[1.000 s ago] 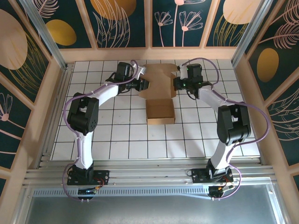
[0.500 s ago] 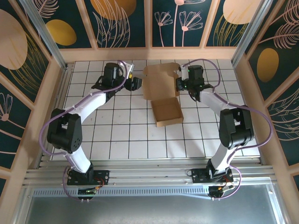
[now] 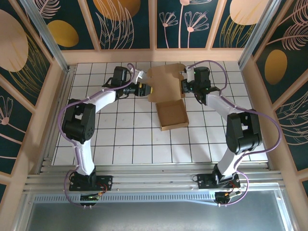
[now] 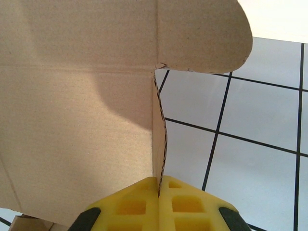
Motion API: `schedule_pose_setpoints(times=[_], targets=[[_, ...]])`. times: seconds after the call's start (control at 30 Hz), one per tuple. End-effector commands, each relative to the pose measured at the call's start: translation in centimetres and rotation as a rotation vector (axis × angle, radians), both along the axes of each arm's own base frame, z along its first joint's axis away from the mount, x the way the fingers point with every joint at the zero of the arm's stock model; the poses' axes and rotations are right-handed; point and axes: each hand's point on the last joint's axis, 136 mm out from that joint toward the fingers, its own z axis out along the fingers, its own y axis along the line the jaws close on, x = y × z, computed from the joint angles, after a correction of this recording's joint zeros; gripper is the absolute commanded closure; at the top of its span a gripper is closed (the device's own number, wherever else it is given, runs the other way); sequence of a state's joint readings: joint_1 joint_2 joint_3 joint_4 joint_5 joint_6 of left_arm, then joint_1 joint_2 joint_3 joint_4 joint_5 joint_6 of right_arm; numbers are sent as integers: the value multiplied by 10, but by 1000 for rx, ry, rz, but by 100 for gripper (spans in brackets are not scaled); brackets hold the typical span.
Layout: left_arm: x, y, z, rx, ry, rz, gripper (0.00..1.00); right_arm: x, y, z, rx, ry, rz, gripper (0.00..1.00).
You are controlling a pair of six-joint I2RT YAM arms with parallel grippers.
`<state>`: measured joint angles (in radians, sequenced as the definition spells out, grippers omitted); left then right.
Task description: Fold the paper box
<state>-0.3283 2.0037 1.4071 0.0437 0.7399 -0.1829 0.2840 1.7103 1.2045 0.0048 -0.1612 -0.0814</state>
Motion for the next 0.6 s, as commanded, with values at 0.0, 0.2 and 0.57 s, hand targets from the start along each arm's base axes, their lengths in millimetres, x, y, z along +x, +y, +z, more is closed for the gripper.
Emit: schedule_pose_setpoints(times=[0.0,0.2,0.57], targets=[[-5,-13,1,-90,10,-74,51,-6,3,20,-1,-65,15,100],[8,-12,13,-47,-121,-80,78,-13,3,49,7,-111,26,81],[8,-20,34,84,-440,-199,91,-58,31,138,-267,-582,387,32]])
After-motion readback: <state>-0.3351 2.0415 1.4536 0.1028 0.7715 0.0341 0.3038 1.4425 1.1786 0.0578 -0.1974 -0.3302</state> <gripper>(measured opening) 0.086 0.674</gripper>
